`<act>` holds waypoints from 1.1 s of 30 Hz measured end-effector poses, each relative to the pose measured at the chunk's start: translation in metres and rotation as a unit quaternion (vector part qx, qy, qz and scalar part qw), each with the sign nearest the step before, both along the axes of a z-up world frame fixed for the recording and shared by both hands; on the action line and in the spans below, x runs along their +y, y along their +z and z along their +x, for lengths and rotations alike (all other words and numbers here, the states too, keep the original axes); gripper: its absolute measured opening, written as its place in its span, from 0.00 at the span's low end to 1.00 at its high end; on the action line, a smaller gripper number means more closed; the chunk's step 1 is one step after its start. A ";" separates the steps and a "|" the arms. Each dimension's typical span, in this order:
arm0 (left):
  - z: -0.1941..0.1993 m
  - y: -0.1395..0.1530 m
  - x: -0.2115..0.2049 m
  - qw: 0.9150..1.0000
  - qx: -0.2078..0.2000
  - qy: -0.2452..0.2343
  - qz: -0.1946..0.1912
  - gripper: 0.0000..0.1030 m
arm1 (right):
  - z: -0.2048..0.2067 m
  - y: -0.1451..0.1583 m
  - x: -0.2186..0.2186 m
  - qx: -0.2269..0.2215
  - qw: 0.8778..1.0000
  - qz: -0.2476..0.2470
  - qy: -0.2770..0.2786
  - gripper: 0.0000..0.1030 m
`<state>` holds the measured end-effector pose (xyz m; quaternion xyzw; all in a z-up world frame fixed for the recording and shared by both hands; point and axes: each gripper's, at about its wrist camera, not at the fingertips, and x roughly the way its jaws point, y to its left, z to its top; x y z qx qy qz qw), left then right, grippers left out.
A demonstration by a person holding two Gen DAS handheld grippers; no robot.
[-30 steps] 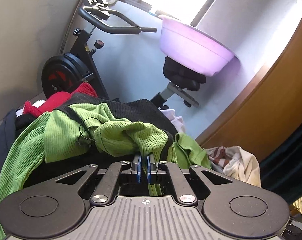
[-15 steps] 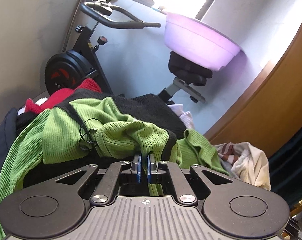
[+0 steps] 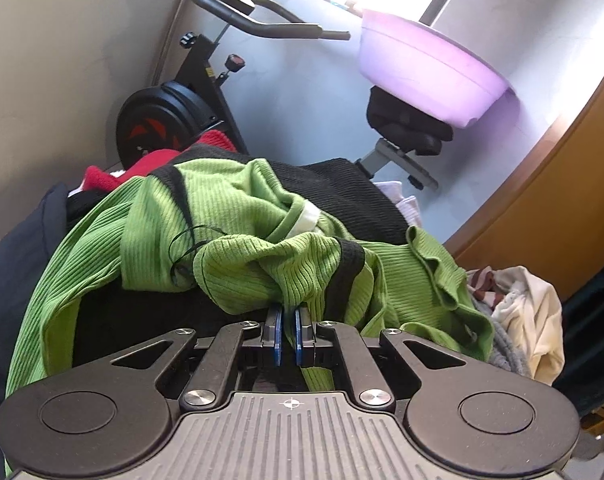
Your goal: Fold clothes
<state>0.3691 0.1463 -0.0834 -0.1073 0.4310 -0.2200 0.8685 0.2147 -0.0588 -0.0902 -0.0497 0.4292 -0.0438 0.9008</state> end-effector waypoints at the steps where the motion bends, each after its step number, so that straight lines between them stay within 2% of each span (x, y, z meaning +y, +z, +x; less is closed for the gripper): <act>1: -0.001 0.000 0.001 1.000 0.001 0.002 0.001 0.05 | -0.002 0.007 -0.009 -0.010 1.000 0.023 -0.016 0.30; 2: -0.002 -0.001 0.002 1.000 0.002 0.007 0.002 0.05 | -0.004 0.013 -0.018 -0.018 0.999 0.038 -0.031 0.28; 6: -0.007 -0.001 0.004 1.000 0.002 0.025 0.004 0.05 | -0.013 0.031 -0.043 -0.046 0.995 0.043 -0.080 0.22; 9: -0.011 0.003 0.004 0.999 -0.002 0.041 0.000 0.05 | -0.021 0.048 -0.062 -0.076 0.990 0.014 -0.117 0.20; 13: -0.015 0.007 0.001 0.998 -0.002 0.060 -0.001 0.05 | -0.041 0.073 -0.109 -0.126 0.969 -0.027 -0.213 0.19; 17: -0.020 0.006 -0.001 0.997 -0.002 0.078 0.001 0.05 | -0.047 0.081 -0.151 -0.132 0.952 -0.058 -0.271 0.19; 20: -0.023 0.002 0.000 0.996 0.005 0.091 0.004 0.05 | -0.039 0.064 -0.163 -0.101 0.957 -0.071 -0.261 0.20; 22: -0.025 -0.001 0.001 0.995 0.010 0.100 0.006 0.06 | -0.034 0.050 -0.164 -0.076 0.965 -0.060 -0.242 0.21; 29: -0.031 -0.006 0.005 0.993 0.018 0.116 0.015 0.07 | -0.026 0.017 -0.140 -0.030 0.980 -0.070 -0.184 0.26; 30: -0.032 -0.007 0.005 0.992 0.022 0.120 0.018 0.09 | -0.026 0.017 -0.136 -0.024 0.981 -0.078 -0.178 0.30; 32: -0.033 -0.009 0.006 0.991 0.032 0.128 0.018 0.13 | -0.031 0.026 -0.129 -0.017 0.983 -0.079 -0.163 0.45; 33: -0.034 -0.010 0.007 0.991 0.036 0.131 0.015 0.13 | -0.036 0.033 -0.126 -0.013 0.985 -0.074 -0.153 0.61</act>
